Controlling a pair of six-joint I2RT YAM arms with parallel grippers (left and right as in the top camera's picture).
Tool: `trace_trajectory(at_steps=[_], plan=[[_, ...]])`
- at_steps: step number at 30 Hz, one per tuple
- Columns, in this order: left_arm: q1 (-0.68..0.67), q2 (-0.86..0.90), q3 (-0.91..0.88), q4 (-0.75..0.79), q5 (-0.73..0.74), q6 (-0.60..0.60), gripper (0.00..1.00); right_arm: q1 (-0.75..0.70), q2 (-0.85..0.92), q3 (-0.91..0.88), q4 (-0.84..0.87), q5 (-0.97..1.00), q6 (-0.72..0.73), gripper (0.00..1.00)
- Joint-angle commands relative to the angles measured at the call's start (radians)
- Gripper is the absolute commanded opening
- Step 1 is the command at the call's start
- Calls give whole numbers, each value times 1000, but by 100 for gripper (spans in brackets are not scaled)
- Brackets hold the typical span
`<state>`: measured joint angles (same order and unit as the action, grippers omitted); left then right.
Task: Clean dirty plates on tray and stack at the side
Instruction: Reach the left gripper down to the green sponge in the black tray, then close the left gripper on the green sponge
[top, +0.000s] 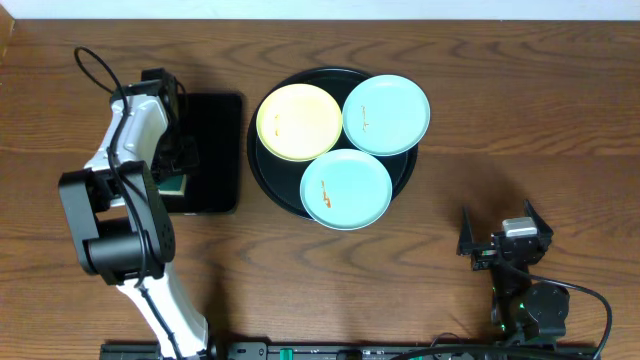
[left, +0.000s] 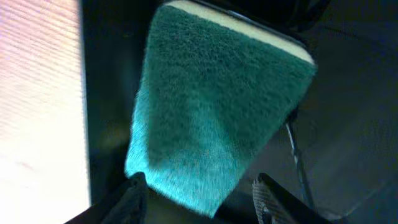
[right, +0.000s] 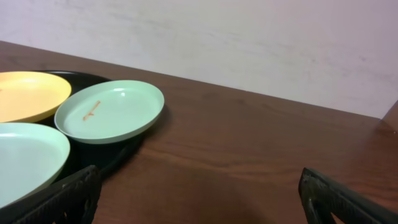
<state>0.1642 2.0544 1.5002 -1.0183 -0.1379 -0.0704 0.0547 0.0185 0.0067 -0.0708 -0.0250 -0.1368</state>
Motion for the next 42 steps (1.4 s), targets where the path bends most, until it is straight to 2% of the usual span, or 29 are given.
trace_trajectory(at_steps=[1, 8, 14, 18, 22, 25, 30, 36, 42], plan=[[4, 20, -9, 0, 66, 7, 53, -19, -5, -1, -5, 9, -6, 99], [3, -4, -8, -20, 90, 7, 39, -19, -5, -1, -5, 9, -6, 99], [3, -111, -5, 9, 264, 16, 39, -19, -5, -1, -5, 9, -6, 99], [3, -161, -5, 35, 394, 34, 48, -19, -5, -1, -5, 9, -6, 99], [3, -167, -5, 34, 328, 37, 50, -19, -5, -1, -5, 9, -6, 99], [3, -167, -5, 25, 217, 36, 56, -19, -5, -1, -5, 9, -6, 99], [3, -165, -8, 24, 130, 36, 66, -19, -5, -1, -5, 9, -6, 99], [3, -165, -66, 91, 126, 32, 66, -19, -5, -1, -5, 9, -6, 99], [3, -164, -196, 240, 126, -2, 66, -19, -5, -1, -5, 9, -6, 99]])
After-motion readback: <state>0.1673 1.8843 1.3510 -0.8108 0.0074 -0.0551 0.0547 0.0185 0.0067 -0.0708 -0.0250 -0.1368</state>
